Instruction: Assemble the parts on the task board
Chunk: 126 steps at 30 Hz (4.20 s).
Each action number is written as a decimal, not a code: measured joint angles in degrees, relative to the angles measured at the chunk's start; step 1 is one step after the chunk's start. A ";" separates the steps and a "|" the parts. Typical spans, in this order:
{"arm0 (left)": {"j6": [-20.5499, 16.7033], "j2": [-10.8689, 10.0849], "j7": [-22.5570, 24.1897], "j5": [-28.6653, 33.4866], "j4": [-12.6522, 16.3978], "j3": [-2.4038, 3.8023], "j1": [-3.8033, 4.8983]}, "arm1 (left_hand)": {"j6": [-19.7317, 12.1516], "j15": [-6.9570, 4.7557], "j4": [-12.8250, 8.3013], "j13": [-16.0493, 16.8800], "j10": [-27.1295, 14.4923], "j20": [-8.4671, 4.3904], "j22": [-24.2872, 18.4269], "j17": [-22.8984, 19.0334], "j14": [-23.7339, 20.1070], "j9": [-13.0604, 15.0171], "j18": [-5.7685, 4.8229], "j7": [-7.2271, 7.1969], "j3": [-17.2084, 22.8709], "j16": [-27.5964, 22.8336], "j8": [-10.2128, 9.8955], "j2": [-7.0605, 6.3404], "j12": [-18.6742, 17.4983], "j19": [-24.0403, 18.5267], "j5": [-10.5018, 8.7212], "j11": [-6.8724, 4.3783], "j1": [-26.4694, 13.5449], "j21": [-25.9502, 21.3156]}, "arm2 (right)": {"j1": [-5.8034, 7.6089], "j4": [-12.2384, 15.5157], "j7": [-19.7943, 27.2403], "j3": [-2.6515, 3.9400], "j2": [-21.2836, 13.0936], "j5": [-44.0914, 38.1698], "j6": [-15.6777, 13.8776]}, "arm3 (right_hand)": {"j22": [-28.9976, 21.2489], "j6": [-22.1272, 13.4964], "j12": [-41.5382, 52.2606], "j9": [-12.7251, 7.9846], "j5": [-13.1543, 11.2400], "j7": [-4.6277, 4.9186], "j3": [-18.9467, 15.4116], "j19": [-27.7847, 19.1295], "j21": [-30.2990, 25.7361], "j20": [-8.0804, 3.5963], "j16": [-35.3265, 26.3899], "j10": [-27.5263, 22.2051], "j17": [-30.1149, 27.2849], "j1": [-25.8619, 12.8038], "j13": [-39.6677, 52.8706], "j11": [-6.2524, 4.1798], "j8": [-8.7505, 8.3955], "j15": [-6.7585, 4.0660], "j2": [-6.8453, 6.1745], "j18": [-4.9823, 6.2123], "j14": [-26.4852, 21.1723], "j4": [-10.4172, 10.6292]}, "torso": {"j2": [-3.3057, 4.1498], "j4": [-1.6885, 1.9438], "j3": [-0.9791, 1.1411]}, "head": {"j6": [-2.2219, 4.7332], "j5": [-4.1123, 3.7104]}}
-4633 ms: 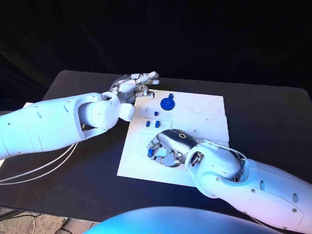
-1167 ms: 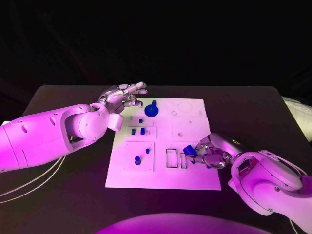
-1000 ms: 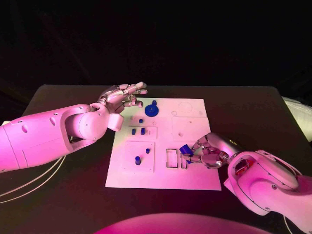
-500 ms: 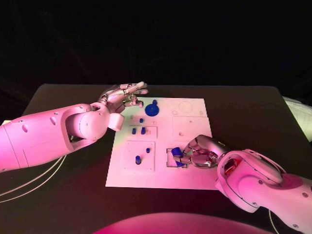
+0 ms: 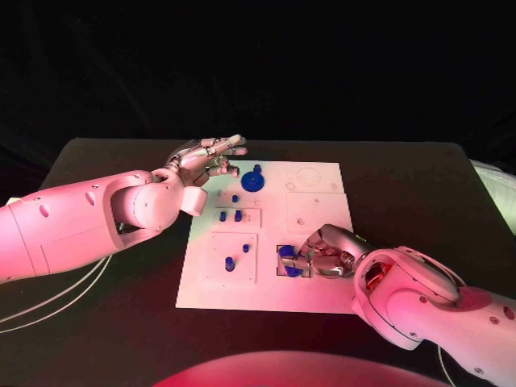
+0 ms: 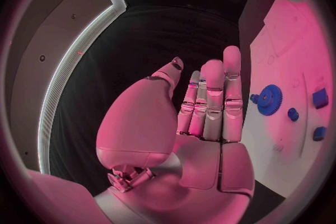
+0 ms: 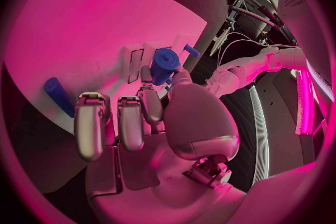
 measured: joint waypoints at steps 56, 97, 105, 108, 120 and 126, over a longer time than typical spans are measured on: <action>0.41 -0.60 -0.22 -0.26 0.00 0.00 -0.01 | 0.00 0.00 -0.16 -0.02 -0.20 0.00 0.01 -0.06 0.00 0.00 0.00 0.00 -0.16 0.00 0.26 0.00 0.00 0.00 0.00 -0.20 0.00 0.00 | 0.14 5.68 0.01 1.12 -14.65 -4.83 -2.35 | 0.02 -2.85 -4.88 2.96 -1.15 1.22 4.63 -0.01 0.00 0.01 -0.44 -1.84 -0.04 9.54 -3.75 0.83 -2.26 -0.18 -2.07 0.00 0.00 -3.87 | -0.14 -0.98 0.23 | 0.22 -1.05; 0.92 -0.62 -0.38 -0.61 -0.05 -0.01 -0.12 | 0.00 0.00 -0.16 0.01 -0.20 0.00 -0.03 -0.05 0.00 0.00 0.00 0.00 -0.15 0.00 0.24 0.00 0.28 0.00 0.00 -0.20 0.00 0.00 | -1.33 2.06 -0.09 1.25 -11.09 -14.34 4.46 | -0.01 -1.30 -5.68 4.69 -2.60 0.49 6.80 -0.01 0.00 0.01 -0.44 -2.22 -0.02 13.03 -3.85 0.82 -2.21 -0.17 -3.24 0.01 0.00 -4.08 | 0.03 -1.43 0.36 | -0.30 -0.89; 0.97 -0.59 -0.44 -0.66 0.26 -0.01 -0.13 | 0.00 0.00 -0.16 0.00 -0.41 0.00 -0.03 -0.14 0.00 0.00 0.00 0.00 -0.15 0.00 0.24 0.00 0.28 0.00 0.00 0.01 0.00 0.00 | -1.22 1.63 0.07 1.37 -9.71 -19.07 7.39 | -0.01 -1.02 -6.21 5.45 -6.00 0.43 9.74 -0.01 0.00 0.01 -0.44 -2.54 -0.02 14.96 -4.19 0.73 -2.71 -0.15 -3.51 0.01 0.01 -4.68 | 0.02 -1.35 0.36 | -0.46 -0.77; 1.00 -0.50 -0.48 -0.66 0.48 -0.01 -0.13 | 0.00 0.00 0.01 0.00 -0.42 0.00 -0.09 -0.14 0.00 0.00 0.00 0.00 -0.33 0.22 0.24 0.00 0.28 0.00 0.00 0.01 0.00 0.00 | -1.08 1.29 0.24 1.27 -8.92 -21.86 8.46 | -0.01 -1.07 -6.44 5.45 -7.39 0.49 12.35 -0.01 0.00 0.01 -0.44 -2.55 -0.02 16.78 -4.15 0.74 -3.06 0.03 -3.66 0.01 0.02 -5.97 | -0.01 -1.36 0.36 | -0.53 -0.69; 1.14 -0.33 -0.64 -0.65 0.82 -0.01 -0.13 | 0.00 0.00 0.01 -0.01 -0.42 0.00 -0.09 -0.13 0.00 0.00 0.00 0.00 -0.33 0.22 0.23 0.00 0.28 0.00 0.00 0.01 0.00 0.00 | -0.79 0.56 0.67 0.77 -7.19 -30.65 11.37 | -0.02 -1.41 -6.89 5.82 -7.47 0.82 17.31 -0.01 0.00 0.01 -0.45 -2.73 -0.03 18.48 -4.03 0.52 -3.84 0.12 -4.78 0.01 0.31 -7.01 | -0.05 -1.41 0.37 | -0.52 -0.57; 1.16 -0.31 -0.70 -0.64 0.79 -0.01 -0.13 | 0.00 0.00 0.01 -0.01 -0.41 0.00 -0.08 -0.13 0.00 0.00 0.00 0.00 -0.33 0.22 0.23 0.00 0.28 0.00 0.00 0.01 0.00 0.00 | -0.74 0.49 0.68 0.74 -6.91 -31.64 11.89 | -0.02 -1.13 -7.17 5.81 -4.42 0.93 20.48 -0.01 0.00 0.01 -0.45 -2.73 -0.04 18.78 -4.27 0.53 -4.39 0.14 -5.11 0.01 0.33 -6.90 | -0.05 -1.44 0.37 | -0.37 -0.66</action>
